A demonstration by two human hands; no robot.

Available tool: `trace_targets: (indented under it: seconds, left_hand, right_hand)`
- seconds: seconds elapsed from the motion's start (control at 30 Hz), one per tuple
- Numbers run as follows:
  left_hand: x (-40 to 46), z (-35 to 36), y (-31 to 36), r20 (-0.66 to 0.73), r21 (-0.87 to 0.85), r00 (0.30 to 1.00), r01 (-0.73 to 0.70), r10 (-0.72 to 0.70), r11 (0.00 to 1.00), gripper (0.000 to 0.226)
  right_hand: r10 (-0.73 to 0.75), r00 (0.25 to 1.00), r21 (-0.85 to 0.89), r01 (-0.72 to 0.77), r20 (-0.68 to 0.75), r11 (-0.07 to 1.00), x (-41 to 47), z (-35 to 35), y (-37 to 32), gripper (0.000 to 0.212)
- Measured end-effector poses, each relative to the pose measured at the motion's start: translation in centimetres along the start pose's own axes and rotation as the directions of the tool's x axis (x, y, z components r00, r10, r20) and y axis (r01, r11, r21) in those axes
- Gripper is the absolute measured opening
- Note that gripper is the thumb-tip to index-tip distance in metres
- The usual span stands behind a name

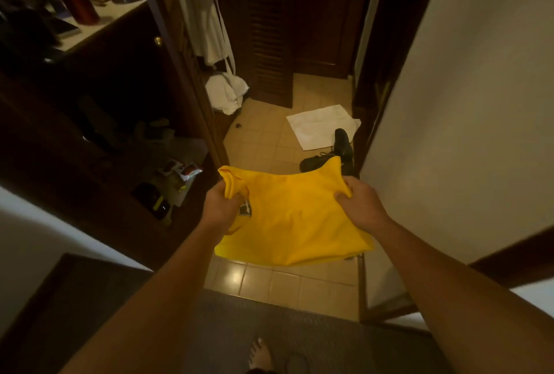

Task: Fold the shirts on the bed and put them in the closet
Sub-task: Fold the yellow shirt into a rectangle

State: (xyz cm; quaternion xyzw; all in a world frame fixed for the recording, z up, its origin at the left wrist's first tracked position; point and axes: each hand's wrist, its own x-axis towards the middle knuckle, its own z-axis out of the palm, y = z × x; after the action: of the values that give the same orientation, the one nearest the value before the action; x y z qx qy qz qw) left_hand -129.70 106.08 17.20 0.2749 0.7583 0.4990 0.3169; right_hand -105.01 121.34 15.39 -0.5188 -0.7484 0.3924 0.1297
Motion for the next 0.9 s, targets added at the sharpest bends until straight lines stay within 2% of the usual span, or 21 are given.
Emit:
trace_targets:
  seconds: [0.13,0.33,0.47,0.77,0.9]
  left_hand:
    - [8.0,-2.3,1.8,0.031,0.062,0.999,-0.010,0.009,0.998,0.019]
    - [17.2,-2.3,4.4,0.079,0.064,0.997,-0.021,0.016,0.998,0.025]
    - [22.9,-0.6,5.4,0.088,0.067,0.996,0.016,-0.022,0.998,0.033]
    - [34.3,5.5,9.6,0.006,0.036,0.995,0.097,-0.097,0.995,0.025]
    - [38.9,8.2,11.6,-0.015,0.003,0.992,0.124,-0.124,0.992,0.031]
  right_hand:
    - [0.034,0.998,0.035,-0.032,-0.043,0.999,5.5,1.8,-3.7,0.051]
    - [0.044,0.995,0.038,-0.040,-0.092,0.998,12.7,1.3,-6.7,0.051]
    - [0.067,0.994,0.052,-0.062,-0.089,0.997,18.3,0.3,-7.0,0.052]
    - [0.052,0.998,0.035,-0.052,-0.019,0.998,33.3,-4.7,-6.7,0.049]
    - [0.035,0.999,0.029,-0.035,0.006,0.999,39.7,-6.8,-6.8,0.051]
